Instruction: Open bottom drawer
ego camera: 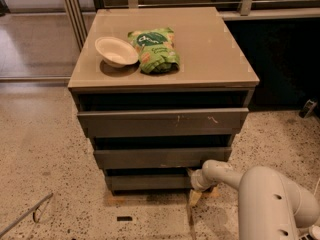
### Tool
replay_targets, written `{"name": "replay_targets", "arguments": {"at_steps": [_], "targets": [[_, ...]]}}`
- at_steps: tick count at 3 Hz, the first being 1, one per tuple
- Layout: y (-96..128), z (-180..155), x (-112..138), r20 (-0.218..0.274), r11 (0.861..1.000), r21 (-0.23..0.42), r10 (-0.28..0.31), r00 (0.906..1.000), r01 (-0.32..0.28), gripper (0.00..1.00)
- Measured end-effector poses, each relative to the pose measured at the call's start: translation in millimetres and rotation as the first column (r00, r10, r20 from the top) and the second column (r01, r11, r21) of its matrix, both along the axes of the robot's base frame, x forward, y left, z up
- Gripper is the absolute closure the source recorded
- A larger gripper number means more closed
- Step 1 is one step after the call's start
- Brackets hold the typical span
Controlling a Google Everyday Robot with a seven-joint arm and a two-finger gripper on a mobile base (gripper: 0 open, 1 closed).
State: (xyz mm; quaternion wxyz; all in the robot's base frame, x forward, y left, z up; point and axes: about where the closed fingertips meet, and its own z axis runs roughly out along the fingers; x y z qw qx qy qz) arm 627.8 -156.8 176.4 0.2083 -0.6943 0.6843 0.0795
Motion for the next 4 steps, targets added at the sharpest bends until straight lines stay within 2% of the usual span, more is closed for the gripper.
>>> {"name": "replay_targets", "arguments": {"at_steps": [2, 4], "targets": [[8, -4, -11, -0.089, 1.0, -0.005, 0.019, 0.9959, -0.019, 0.0], [7, -9, -26, -0.17, 1.0, 0.003, 0.017, 0.9853, -0.017, 0.0]]}}
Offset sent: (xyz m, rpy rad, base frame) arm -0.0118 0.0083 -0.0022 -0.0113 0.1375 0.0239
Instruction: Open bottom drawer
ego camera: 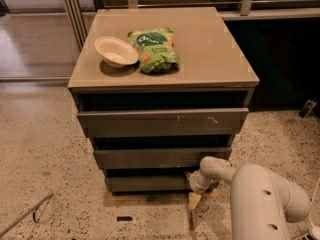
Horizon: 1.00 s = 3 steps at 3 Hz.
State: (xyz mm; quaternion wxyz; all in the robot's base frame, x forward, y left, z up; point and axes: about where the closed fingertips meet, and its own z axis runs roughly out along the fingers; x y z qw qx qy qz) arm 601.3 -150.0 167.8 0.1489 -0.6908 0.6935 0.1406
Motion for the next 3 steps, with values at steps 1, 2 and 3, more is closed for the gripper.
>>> {"name": "replay_targets", "arguments": {"at_steps": [1, 2, 3], "targets": [[-3, 5, -15, -0.034, 1.0, 0.008, -0.003, 0.9994, 0.003, 0.0], [-5, 13, -33, -0.07, 1.0, 0.026, 0.0, 0.9975, 0.001, 0.0], [-8, 19, -51, -0.11, 0.999, 0.035, 0.004, 0.994, 0.0, 0.0]]}}
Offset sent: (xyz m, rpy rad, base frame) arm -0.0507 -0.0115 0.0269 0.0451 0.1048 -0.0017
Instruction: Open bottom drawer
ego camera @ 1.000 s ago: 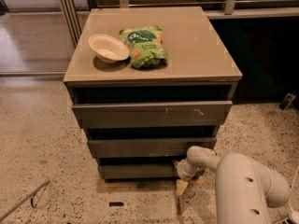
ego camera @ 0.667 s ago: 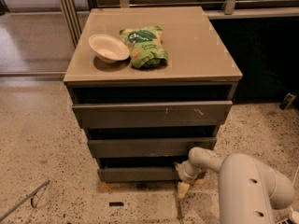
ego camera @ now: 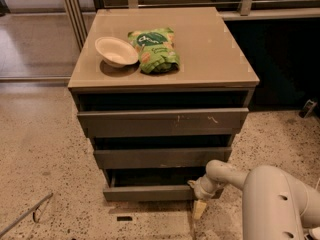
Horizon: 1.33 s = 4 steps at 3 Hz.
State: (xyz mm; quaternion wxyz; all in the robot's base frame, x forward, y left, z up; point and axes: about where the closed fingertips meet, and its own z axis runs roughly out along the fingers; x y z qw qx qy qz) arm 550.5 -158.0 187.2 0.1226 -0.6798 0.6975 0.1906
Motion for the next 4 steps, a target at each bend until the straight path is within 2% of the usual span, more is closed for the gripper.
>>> {"name": "replay_targets", "arguments": {"at_steps": [2, 4], "targets": [[-7, 15, -39, -0.071, 1.0, 0.007, -0.007, 0.9974, 0.008, 0.0], [-9, 23, -80, -0.145, 1.0, 0.015, -0.024, 0.9891, 0.027, 0.0]]}}
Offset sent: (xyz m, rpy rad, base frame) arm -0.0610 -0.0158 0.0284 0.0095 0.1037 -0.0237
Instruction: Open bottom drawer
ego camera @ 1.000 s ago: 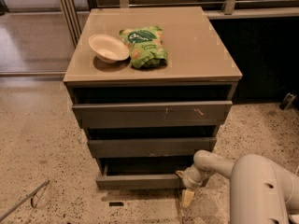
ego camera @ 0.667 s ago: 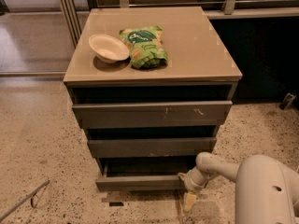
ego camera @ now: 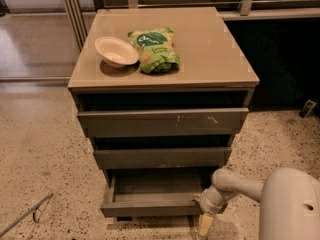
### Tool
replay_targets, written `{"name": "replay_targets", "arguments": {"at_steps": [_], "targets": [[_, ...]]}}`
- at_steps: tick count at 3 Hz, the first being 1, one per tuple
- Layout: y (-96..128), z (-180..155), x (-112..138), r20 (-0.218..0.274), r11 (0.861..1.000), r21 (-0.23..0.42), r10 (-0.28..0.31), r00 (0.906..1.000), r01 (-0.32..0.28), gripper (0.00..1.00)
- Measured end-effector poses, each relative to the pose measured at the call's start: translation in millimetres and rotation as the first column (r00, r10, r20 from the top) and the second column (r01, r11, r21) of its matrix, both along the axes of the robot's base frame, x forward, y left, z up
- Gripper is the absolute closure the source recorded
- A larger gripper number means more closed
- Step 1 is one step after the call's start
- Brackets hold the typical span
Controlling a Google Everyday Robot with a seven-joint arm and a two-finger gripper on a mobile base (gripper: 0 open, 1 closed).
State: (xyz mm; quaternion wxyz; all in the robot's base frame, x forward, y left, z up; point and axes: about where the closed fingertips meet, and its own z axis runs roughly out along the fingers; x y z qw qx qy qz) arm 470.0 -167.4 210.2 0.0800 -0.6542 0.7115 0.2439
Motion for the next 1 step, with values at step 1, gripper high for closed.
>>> {"name": "replay_targets", "arguments": {"at_steps": [1], "targets": [[0.0, 0.0, 0.0, 0.0, 1.0, 0.0, 0.0, 1.0, 0.0, 0.0]]}}
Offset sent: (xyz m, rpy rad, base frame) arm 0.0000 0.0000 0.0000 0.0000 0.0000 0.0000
